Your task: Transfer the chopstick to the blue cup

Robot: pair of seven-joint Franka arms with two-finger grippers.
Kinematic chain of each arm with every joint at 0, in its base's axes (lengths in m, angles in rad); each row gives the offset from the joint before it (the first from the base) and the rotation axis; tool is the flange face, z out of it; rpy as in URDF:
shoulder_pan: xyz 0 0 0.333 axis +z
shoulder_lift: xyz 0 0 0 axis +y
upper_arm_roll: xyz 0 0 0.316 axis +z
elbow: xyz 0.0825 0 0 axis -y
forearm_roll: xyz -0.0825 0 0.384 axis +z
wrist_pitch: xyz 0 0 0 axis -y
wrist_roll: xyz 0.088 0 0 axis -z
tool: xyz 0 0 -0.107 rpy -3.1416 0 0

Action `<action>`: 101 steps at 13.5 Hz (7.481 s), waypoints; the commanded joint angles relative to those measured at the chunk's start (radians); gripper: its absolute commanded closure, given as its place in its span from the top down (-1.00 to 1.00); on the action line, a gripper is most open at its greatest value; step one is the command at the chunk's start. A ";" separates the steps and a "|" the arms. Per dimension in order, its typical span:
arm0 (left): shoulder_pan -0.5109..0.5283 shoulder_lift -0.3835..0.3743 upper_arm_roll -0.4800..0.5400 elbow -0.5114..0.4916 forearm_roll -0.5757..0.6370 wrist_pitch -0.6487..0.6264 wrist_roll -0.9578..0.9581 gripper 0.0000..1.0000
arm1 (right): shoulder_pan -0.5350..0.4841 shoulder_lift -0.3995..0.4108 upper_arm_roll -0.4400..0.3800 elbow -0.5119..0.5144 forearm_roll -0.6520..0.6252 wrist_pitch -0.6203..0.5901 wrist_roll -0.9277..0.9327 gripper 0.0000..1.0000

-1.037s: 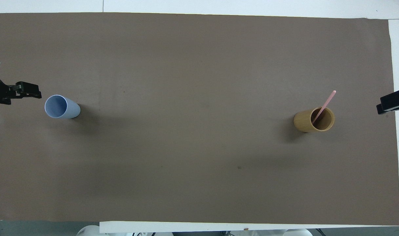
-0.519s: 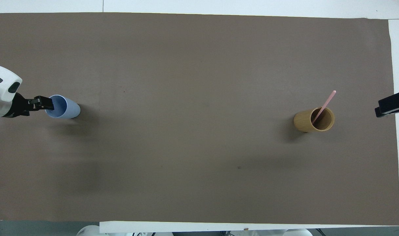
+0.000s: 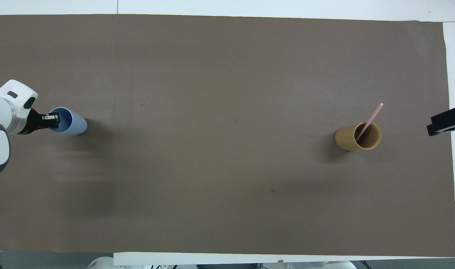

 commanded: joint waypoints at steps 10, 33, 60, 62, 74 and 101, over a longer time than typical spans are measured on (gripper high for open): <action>-0.613 0.206 -0.002 0.273 0.007 -0.039 -0.713 -1.00 | -0.015 -0.092 -0.001 -0.245 0.101 0.323 -0.087 1.00; -0.618 0.069 0.011 0.318 -0.010 -0.356 -0.746 1.00 | 0.000 -0.021 -0.001 -0.614 0.187 0.878 -0.292 0.08; -0.055 0.027 0.010 0.643 0.056 -0.715 0.110 1.00 | 0.003 -0.003 0.219 -0.013 0.170 0.390 -0.138 -1.00; -0.056 0.027 0.010 0.643 0.056 -0.715 0.110 1.00 | 0.005 0.017 0.343 -0.009 0.198 0.478 0.120 -1.00; -0.055 0.027 0.010 0.643 0.056 -0.715 0.110 1.00 | 0.344 0.348 0.453 0.055 -0.142 0.917 0.779 -1.00; -0.225 -0.140 -0.003 0.232 -0.006 -0.401 -0.153 1.00 | -0.171 0.189 0.448 0.277 -0.136 0.157 0.251 1.00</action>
